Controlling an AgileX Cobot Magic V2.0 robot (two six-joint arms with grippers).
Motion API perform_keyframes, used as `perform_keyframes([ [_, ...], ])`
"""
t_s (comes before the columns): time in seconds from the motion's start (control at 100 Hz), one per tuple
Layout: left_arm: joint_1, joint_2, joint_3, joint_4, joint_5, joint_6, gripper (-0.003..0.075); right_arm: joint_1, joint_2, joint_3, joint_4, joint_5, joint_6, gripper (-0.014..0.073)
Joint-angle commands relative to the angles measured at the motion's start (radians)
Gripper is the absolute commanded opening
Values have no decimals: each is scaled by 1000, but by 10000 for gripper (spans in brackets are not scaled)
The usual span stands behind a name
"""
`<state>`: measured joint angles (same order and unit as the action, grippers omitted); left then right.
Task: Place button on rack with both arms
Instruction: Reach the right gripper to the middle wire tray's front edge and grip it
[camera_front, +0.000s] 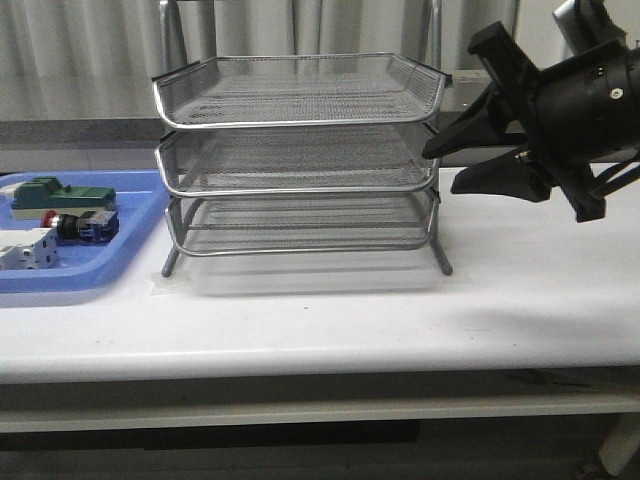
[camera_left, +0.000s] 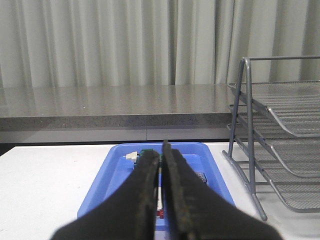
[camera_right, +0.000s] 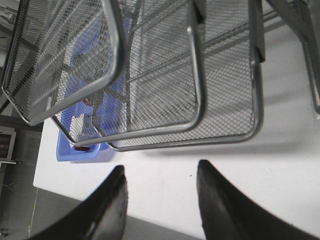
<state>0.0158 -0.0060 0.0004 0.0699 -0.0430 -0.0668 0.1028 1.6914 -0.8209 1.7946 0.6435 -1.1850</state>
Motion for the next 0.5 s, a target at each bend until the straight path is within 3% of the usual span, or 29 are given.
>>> perform_keyframes([
  [0.0, 4, -32, 47, -2, -78, -9, 4, -2, 3, -64, 132, 75, -18, 350],
  [0.49, 4, -32, 47, -2, -78, -9, 4, -2, 152, -205, 132, 69, -17, 350],
])
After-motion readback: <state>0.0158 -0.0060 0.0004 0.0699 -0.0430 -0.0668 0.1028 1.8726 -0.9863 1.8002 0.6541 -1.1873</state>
